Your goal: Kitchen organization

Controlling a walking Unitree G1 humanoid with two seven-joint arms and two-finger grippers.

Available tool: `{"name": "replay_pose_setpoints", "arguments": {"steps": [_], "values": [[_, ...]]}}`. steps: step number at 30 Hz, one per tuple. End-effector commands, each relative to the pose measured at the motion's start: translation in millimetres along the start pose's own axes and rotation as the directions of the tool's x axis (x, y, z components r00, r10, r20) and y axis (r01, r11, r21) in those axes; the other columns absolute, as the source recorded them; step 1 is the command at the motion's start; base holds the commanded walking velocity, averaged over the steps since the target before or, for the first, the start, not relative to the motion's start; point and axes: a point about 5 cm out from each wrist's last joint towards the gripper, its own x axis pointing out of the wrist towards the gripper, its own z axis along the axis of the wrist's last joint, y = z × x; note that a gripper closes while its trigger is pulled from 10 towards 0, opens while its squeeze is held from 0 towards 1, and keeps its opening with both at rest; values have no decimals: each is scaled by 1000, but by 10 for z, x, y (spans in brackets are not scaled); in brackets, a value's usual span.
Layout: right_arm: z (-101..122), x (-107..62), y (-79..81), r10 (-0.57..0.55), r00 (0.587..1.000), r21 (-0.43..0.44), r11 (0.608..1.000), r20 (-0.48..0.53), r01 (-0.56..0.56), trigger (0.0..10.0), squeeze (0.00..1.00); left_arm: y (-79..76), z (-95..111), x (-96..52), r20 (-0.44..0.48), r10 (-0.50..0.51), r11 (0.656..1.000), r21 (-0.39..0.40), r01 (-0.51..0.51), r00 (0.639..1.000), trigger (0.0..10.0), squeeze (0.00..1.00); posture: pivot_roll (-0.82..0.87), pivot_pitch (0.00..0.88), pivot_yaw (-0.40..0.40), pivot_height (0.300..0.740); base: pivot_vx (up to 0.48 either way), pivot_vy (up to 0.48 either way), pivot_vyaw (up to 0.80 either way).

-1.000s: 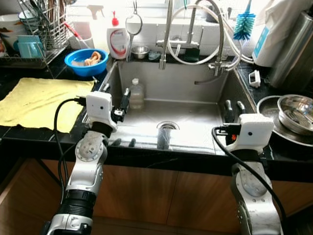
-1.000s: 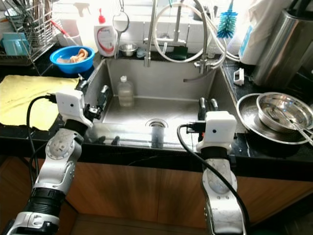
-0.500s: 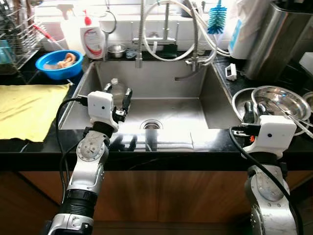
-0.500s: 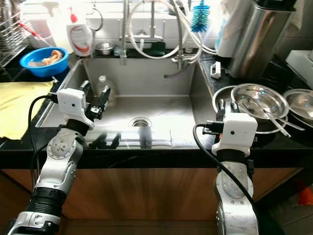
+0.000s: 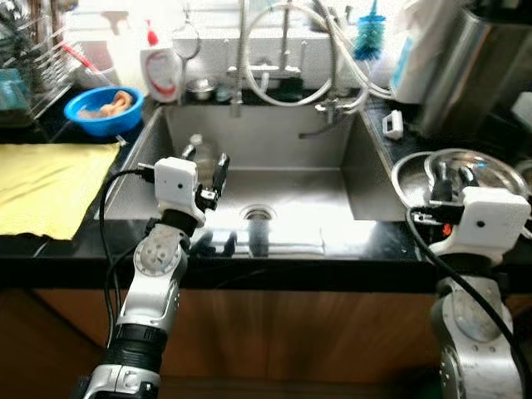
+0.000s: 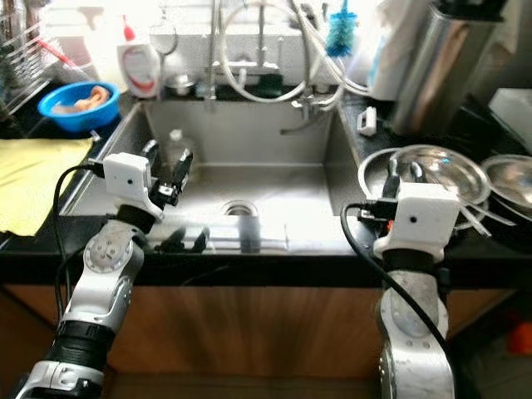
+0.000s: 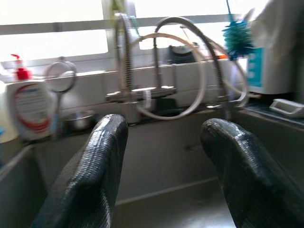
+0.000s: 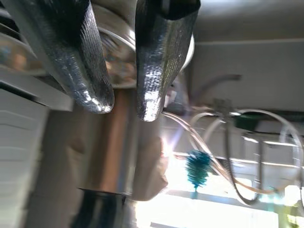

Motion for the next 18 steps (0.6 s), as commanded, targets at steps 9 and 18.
{"name": "replay_pose_setpoints", "arguments": {"steps": [9,18], "values": [[75,-19,2,-16,1000,3,1000,20,16,10000,0,-26,-32,-21,-11,-13,1000,2,14,1000,10000,0,-40,0,10,740,0,0,-328],[42,-83,-327,-272,962,37,961,-24,273,10000,0,-22,-47,-32,-15,-12,1000,11,12,1000,10000,0,-39,0,5,740,0,0,0]]}}
